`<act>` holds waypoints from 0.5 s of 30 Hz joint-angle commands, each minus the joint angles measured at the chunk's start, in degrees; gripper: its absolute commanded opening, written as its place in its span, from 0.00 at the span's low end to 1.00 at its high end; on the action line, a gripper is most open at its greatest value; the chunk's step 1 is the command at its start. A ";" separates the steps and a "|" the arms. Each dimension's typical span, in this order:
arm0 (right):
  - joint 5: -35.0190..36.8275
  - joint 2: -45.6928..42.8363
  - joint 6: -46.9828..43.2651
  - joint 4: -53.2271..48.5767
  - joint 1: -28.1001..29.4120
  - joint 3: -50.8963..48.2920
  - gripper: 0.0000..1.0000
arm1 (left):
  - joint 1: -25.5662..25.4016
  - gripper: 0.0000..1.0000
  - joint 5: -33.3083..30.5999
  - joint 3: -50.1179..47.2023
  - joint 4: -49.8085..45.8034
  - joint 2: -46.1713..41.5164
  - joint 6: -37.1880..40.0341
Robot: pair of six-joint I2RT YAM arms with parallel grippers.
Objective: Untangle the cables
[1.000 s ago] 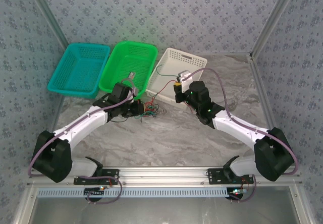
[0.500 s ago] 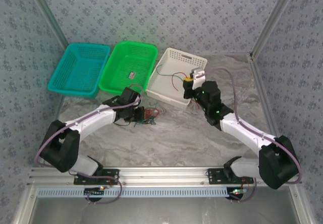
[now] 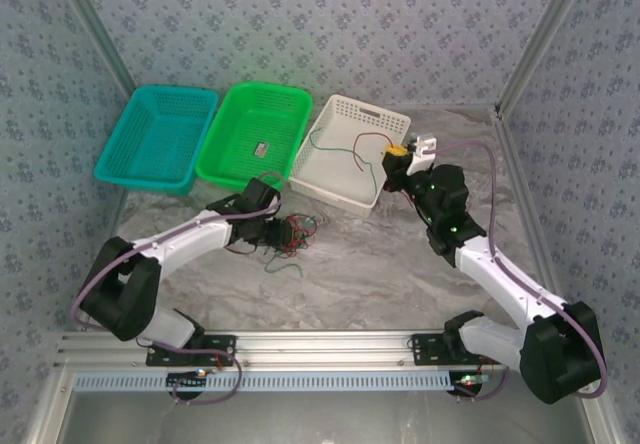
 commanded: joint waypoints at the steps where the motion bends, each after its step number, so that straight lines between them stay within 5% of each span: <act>1: -7.51 -0.05 1.25 -2.63 -0.18 3.11 0.00 | -0.14 0.62 3.06 -0.51 2.49 -5.65 1.62; 11: -9.87 14.22 11.71 -14.40 5.41 19.87 0.01 | 3.94 0.97 2.44 -2.21 2.70 -18.12 -1.72; 15: -5.93 23.50 17.36 -16.96 10.43 28.63 0.00 | 6.82 0.99 -4.68 -3.16 1.18 -22.70 -8.17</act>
